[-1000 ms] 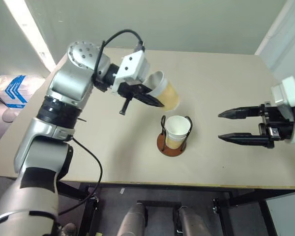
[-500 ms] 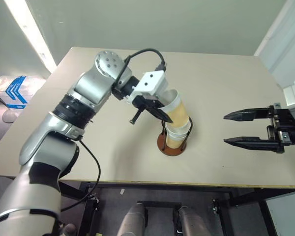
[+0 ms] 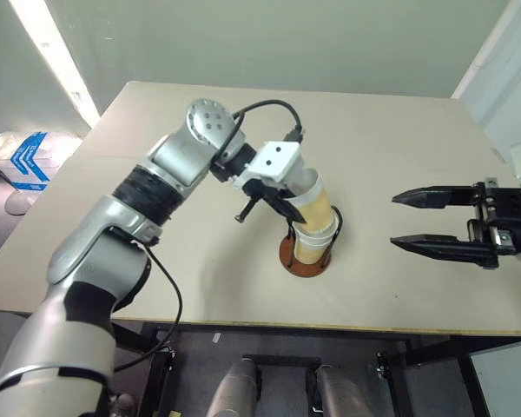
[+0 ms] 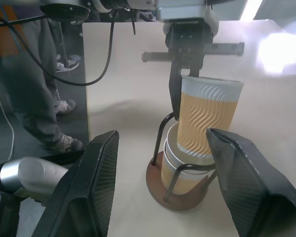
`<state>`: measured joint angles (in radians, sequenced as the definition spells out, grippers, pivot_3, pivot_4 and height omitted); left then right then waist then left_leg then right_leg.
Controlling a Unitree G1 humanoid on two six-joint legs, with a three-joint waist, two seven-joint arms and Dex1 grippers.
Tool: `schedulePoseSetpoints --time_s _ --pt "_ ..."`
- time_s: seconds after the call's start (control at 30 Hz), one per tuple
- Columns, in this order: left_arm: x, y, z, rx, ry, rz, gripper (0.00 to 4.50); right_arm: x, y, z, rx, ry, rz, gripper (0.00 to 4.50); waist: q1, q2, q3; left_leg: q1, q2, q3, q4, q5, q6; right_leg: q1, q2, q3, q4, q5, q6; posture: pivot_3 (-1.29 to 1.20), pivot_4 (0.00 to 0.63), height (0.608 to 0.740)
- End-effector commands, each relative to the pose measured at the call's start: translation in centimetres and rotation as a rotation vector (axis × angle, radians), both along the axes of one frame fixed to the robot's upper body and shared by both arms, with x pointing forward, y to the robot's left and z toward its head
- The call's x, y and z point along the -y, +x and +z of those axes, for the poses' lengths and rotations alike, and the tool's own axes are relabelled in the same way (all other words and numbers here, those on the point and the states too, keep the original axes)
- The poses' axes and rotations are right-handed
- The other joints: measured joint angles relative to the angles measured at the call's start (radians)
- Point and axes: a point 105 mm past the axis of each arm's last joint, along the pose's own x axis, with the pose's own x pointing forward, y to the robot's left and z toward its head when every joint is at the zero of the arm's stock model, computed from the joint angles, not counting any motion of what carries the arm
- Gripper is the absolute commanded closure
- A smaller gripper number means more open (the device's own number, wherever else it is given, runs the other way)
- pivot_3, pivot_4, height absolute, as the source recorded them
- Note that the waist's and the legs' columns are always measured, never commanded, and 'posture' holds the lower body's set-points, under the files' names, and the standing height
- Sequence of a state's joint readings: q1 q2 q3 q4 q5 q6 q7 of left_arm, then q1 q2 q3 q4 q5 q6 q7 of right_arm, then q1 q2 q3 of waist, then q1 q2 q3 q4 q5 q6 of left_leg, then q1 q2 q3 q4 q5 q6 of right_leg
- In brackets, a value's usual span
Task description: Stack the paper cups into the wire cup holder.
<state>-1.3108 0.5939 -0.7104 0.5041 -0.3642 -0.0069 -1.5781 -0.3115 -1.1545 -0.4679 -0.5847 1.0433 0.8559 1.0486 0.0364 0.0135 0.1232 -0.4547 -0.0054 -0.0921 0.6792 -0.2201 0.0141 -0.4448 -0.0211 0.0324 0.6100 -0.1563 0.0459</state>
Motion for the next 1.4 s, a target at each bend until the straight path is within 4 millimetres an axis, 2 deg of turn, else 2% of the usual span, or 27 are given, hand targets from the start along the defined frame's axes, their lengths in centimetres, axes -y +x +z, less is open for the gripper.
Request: schedulePoseSetpoints --time_s 0.03,0.1,0.3,0.47,0.6,0.73,0.8,0.93,1.03,1.1,1.23,1.4 --pt "1.1 -0.8 1.3 0.022 0.001 -0.069 4.27 0.0 -0.4 0.9 0.051 0.005 0.001 1.51 0.001 0.000 0.000 0.000 0.000 0.000 0.000 0.000 0.000 0.000 0.000 0.000 0.000 0.000 0.000 0.00 0.150 0.740" --pt "1.8 -0.9 2.0 0.012 -0.024 -0.072 3.89 -0.1 -0.3 0.9 0.049 0.006 0.002 1.51 0.002 0.000 0.000 0.000 0.000 0.000 0.001 -0.001 0.001 0.001 0.000 0.000 0.000 0.000 0.000 0.00 0.150 0.740" --pt "3.2 -0.9 5.3 -0.014 -0.160 -0.042 2.05 -0.3 -0.2 0.6 0.040 0.015 0.017 1.51 0.003 0.000 0.000 -0.001 -0.001 0.001 0.002 -0.001 0.002 0.001 -0.001 0.000 0.000 0.000 0.001 0.00 0.150 0.740" --pt "2.7 -0.8 8.0 -0.016 -0.278 0.042 0.40 -0.5 0.1 -0.1 -0.016 0.064 0.042 1.51 0.003 0.000 0.000 0.000 -0.001 0.001 0.002 -0.002 0.002 0.001 -0.001 0.000 0.000 -0.002 0.004 0.00 0.150 0.740" --pt "2.0 -1.0 9.3 -0.026 -0.342 0.089 0.40 -0.4 0.8 0.3 -0.018 0.073 0.055 1.51 0.002 0.000 0.000 0.000 -0.001 0.002 0.002 -0.002 0.002 0.001 -0.001 0.001 0.000 -0.002 0.005 0.00 0.150 0.740" --pt "-0.7 -0.4 12.5 -0.019 -0.521 0.237 0.40 -0.8 2.4 1.1 0.004 0.092 0.082 1.51 -0.001 0.000 0.000 0.000 -0.001 0.002 0.002 -0.002 0.002 0.001 -0.001 0.001 0.000 -0.002 0.006 0.00 0.150 0.740" --pt "-1.4 -0.4 13.1 -0.021 -0.568 0.276 0.40 -0.7 2.9 1.2 0.008 0.093 0.087 1.51 -0.004 0.000 0.000 0.001 -0.001 0.003 0.002 -0.002 0.003 0.001 0.000 0.002 0.000 -0.002 0.006 0.00 0.150 0.740" --pt "-4.7 -0.4 13.8 -0.031 -0.703 0.420 0.40 -0.6 4.4 1.4 0.026 0.104 0.065 1.51 -0.003 0.002 0.000 0.002 0.000 0.003 0.002 -0.002 0.003 0.001 0.000 0.002 0.000 -0.002 0.005 0.00 0.150 0.740" --pt "-8.0 -0.2 13.0 -0.032 -0.801 0.578 0.40 0.0 5.8 1.1 0.038 0.108 0.013 1.51 -0.006 0.002 0.000 0.003 0.000 0.003 0.003 -0.001 0.001 0.001 0.000 0.001 0.001 -0.002 0.003 0.00 0.150 0.740" --pt "-9.3 -0.1 12.3 -0.016 -0.842 0.659 0.40 0.5 6.5 0.7 0.031 0.110 -0.014 1.51 -0.009 0.002 0.000 0.004 0.000 0.003 0.002 0.004 -0.006 0.001 0.000 0.001 0.001 -0.001 0.001 0.00 0.150 0.740" --pt "-13.7 0.9 10.4 0.051 -0.964 0.936 0.40 2.8 8.7 -0.7 0.024 0.096 -0.146 1.51 -0.006 0.002 0.000 0.004 0.001 0.002 0.002 0.005 -0.007 0.002 0.000 0.000 0.001 -0.001 -0.002 0.00 0.150 0.740" --pt "-17.4 1.3 7.4 0.115 -0.997 1.185 0.40 5.5 10.5 -2.0 0.017 0.090 -0.280 1.51 -0.006 0.002 0.000 0.006 0.001 0.002 0.001 0.004 -0.005 0.003 0.000 0.000 0.002 0.000 -0.007 0.00 0.150 0.740"
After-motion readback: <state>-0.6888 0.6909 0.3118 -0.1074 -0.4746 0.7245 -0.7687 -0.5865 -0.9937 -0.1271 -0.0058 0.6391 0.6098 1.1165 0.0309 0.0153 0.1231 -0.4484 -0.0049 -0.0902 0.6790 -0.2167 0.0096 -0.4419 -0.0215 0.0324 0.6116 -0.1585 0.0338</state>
